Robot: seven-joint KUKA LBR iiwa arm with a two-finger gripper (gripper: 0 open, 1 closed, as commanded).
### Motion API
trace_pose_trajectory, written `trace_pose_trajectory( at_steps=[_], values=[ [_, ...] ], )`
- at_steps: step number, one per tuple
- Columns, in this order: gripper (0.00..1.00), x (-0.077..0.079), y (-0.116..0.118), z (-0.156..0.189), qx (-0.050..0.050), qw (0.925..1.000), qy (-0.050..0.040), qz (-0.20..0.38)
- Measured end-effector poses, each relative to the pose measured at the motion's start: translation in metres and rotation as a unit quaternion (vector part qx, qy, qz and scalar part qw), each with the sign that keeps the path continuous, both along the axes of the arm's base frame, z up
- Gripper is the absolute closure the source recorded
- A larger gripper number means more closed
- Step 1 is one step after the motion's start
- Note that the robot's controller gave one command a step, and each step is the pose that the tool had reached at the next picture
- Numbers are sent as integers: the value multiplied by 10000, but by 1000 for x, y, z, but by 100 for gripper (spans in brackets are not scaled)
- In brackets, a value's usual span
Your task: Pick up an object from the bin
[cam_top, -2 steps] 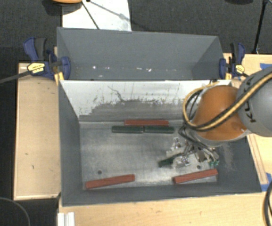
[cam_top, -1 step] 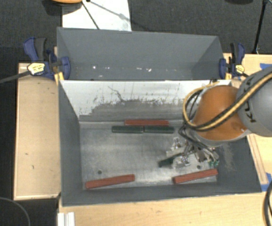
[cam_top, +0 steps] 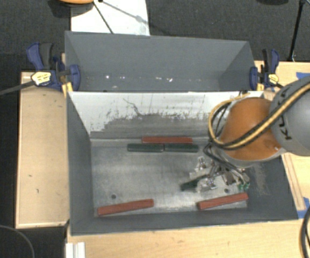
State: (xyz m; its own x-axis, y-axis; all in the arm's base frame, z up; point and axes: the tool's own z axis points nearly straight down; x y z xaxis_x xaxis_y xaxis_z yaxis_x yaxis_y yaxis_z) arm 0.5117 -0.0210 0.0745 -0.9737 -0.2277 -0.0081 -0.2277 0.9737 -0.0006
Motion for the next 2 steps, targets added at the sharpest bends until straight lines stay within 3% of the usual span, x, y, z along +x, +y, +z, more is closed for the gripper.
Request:
trace_pose_trajectory(
  at_steps=[1,2],
  values=[
    [100,11,4,-1,-32,9984,79,559],
    [100,-8,2,173,-12,9967,3,816]
  ],
)
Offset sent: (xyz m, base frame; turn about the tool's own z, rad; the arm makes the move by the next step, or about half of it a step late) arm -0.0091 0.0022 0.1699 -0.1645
